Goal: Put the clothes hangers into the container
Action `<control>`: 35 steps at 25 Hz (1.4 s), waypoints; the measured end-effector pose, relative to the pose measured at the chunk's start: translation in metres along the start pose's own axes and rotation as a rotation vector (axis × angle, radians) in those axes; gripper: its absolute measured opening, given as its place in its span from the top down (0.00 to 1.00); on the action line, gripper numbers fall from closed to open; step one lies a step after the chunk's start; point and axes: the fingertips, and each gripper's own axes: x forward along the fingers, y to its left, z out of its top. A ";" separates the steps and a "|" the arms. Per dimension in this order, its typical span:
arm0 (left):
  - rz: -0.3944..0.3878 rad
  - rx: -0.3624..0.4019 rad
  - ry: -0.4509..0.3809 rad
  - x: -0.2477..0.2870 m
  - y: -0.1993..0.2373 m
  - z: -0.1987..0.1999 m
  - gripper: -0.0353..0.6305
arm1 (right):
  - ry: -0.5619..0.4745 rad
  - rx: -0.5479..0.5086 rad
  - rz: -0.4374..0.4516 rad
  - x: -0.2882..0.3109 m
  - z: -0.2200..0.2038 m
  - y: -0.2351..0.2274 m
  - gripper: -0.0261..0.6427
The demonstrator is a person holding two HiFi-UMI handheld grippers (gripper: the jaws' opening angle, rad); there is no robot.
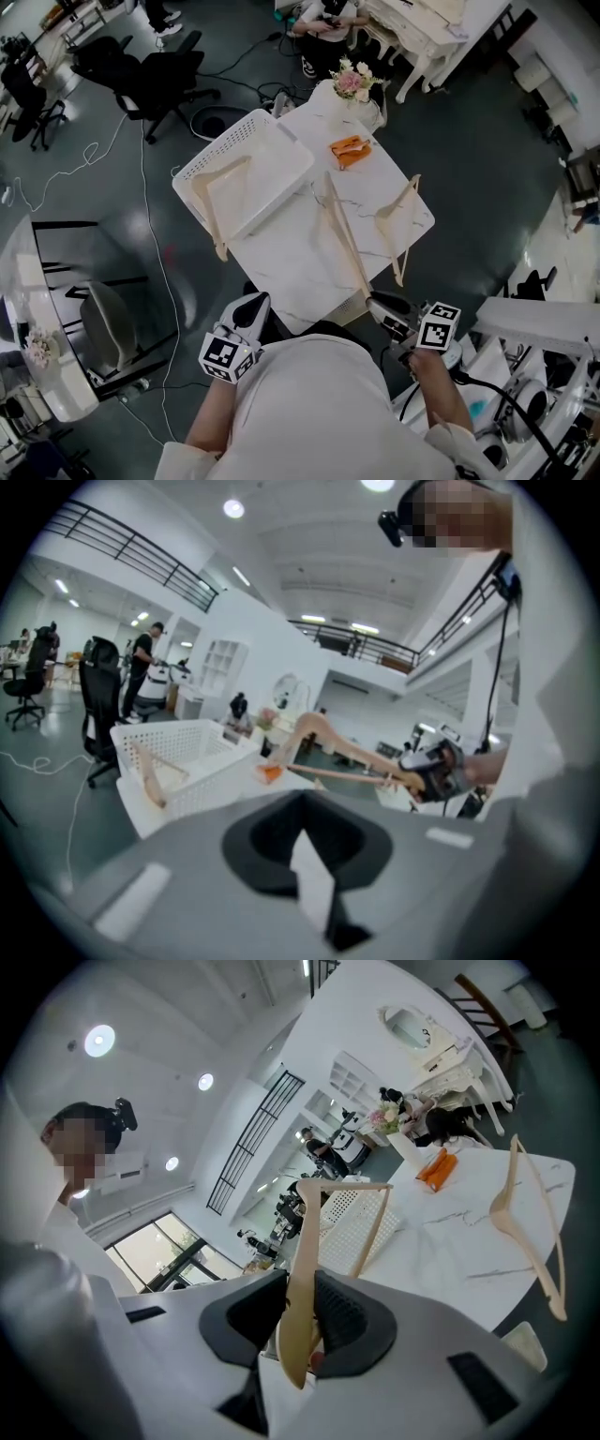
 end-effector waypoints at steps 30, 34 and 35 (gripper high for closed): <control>0.067 -0.017 -0.029 -0.048 0.062 0.006 0.94 | 0.075 -0.031 0.025 0.213 0.029 0.013 0.83; 0.075 -0.022 -0.027 -0.054 0.080 0.009 0.94 | 0.088 -0.025 -0.046 0.253 0.034 0.009 0.83; 0.075 -0.024 -0.026 -0.055 0.084 0.009 0.94 | 0.094 -0.026 -0.067 0.263 0.034 0.007 0.83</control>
